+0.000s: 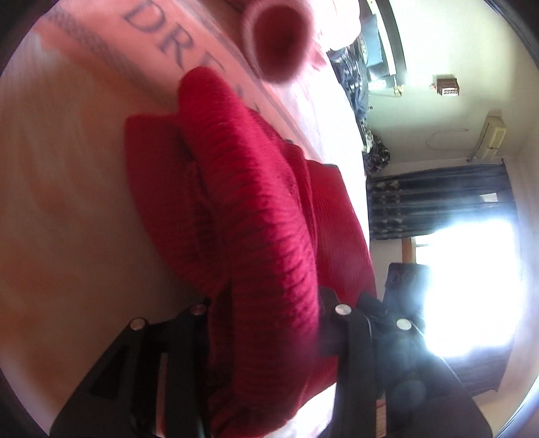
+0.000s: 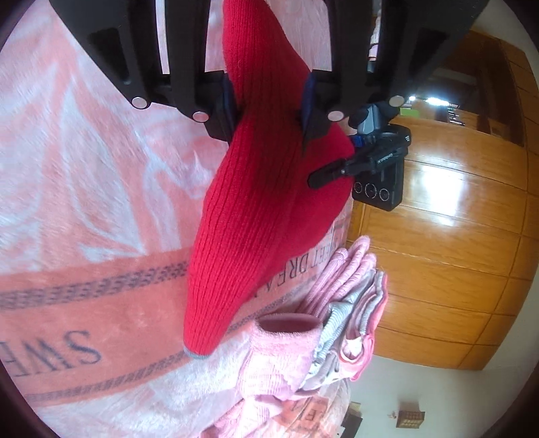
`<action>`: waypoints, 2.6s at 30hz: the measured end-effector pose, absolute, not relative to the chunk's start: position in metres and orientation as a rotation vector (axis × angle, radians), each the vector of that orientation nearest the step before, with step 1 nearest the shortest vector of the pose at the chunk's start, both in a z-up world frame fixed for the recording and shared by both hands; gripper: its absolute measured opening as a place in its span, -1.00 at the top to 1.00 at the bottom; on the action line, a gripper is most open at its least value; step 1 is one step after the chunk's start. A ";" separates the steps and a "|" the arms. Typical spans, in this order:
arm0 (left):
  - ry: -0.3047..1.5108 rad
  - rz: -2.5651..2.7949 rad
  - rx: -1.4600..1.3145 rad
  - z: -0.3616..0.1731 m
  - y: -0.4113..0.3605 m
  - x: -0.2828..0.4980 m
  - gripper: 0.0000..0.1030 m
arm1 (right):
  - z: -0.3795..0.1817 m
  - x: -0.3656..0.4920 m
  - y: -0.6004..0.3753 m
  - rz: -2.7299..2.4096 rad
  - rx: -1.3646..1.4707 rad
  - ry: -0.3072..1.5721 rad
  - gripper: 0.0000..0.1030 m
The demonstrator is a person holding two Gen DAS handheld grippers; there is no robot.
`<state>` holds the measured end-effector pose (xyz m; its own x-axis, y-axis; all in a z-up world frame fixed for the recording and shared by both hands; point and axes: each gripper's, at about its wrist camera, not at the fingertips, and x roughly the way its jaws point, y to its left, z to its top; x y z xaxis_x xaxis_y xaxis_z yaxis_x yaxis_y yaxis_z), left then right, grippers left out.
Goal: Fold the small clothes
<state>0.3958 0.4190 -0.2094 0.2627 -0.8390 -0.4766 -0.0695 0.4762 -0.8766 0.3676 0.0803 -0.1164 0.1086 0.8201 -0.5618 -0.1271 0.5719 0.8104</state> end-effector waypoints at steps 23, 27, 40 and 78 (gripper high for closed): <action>1.225 -0.778 -0.750 -0.217 0.259 0.294 0.10 | -0.159 0.224 -0.022 0.636 0.615 1.297 0.19; 1.185 -0.778 -0.657 -0.204 0.246 0.276 -0.14 | -0.145 0.199 -0.025 0.629 0.519 1.279 -0.01; 1.224 -0.728 -0.575 -0.205 0.223 0.252 0.63 | -0.150 0.155 -0.003 0.659 0.470 1.328 0.61; 1.070 -0.221 -0.276 -0.129 0.228 0.144 -0.71 | -0.071 0.067 0.015 0.209 0.085 1.096 -0.92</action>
<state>0.1436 0.2275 -0.1286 0.4635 -0.3098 -0.8302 0.0440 0.9438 -0.3276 0.0675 0.0151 -0.0710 0.4401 0.2103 -0.8729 -0.1266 0.9770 0.1716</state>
